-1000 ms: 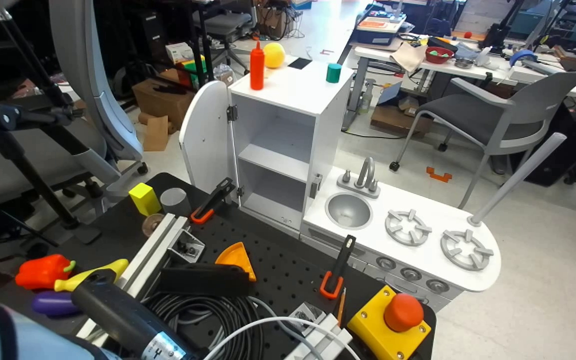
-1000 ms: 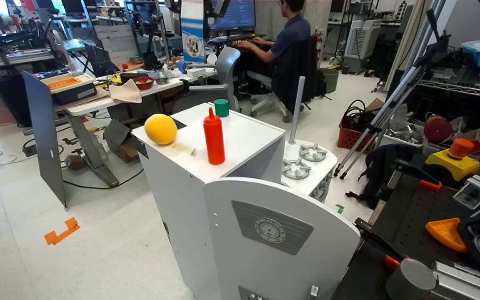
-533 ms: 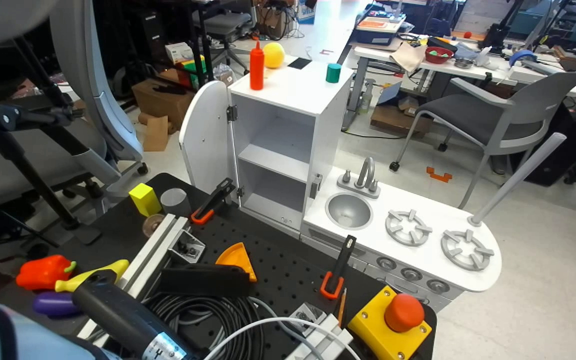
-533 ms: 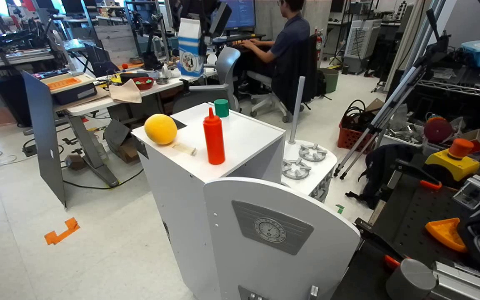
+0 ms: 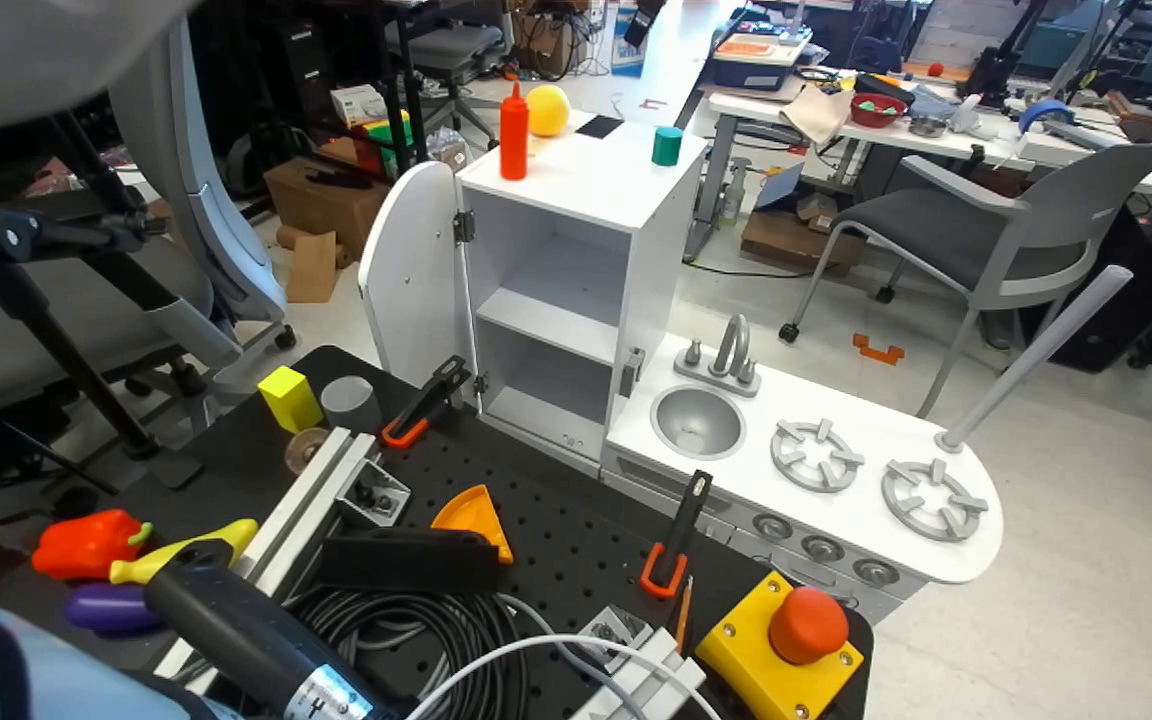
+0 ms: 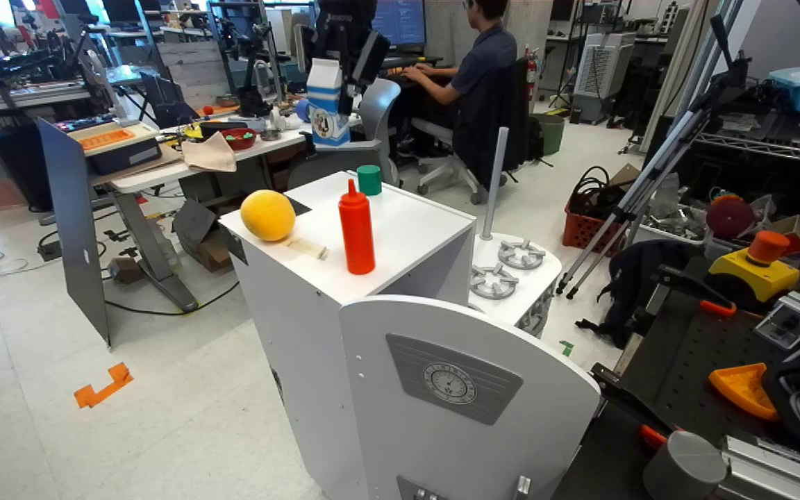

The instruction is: Drop the paper bottle

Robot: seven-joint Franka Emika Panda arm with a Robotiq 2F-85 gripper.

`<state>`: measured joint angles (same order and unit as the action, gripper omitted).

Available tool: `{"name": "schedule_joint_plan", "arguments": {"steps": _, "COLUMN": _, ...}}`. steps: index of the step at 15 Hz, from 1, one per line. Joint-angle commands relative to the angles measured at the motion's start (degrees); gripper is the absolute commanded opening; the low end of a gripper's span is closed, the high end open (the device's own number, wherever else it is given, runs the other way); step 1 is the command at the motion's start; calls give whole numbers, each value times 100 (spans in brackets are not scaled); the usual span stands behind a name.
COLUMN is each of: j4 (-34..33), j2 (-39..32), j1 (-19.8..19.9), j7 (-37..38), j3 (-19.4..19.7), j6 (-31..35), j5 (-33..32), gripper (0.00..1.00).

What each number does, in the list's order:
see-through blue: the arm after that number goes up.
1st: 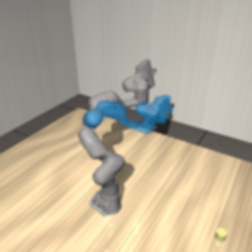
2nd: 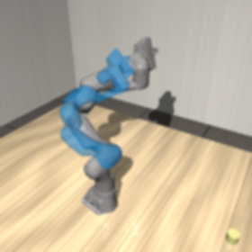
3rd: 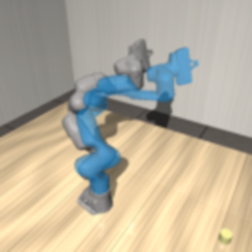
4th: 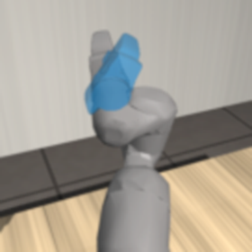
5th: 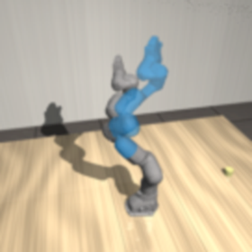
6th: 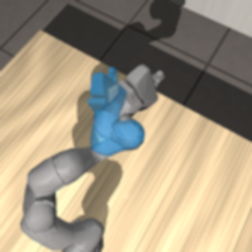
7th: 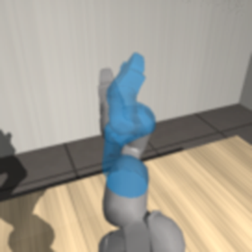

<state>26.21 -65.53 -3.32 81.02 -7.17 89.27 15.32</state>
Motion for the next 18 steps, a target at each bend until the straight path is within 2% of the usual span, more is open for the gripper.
{"name": "schedule_joint_plan", "arguments": {"steps": 1, "j4": -135, "j2": -177, "j1": 91, "j7": 523, "j3": -74, "j6": 119, "j5": 189, "gripper": 20}}
{"name": "schedule_joint_plan", "arguments": {"steps": 7, "j4": -156, "j2": -353, "j1": 124, "j7": 1395, "j3": -24, "j6": 306, "j5": 173, "gripper": 20}}
{"name": "schedule_joint_plan", "arguments": {"steps": 10, "j4": -166, "j2": -369, "j1": -95, "j7": 1940, "j3": 407, "j6": 511, "j5": -345, "gripper": 20}}
{"name": "schedule_joint_plan", "arguments": {"steps": 13, "j4": -116, "j2": -324, "j1": -225, "j7": 2460, "j3": 684, "j6": 275, "j5": -740, "gripper": 20}}
{"name": "schedule_joint_plan", "arguments": {"steps": 18, "j4": 54, "j2": -181, "j1": -417, "j7": 2993, "j3": 829, "j6": -184, "j5": -1050, "gripper": 20}}
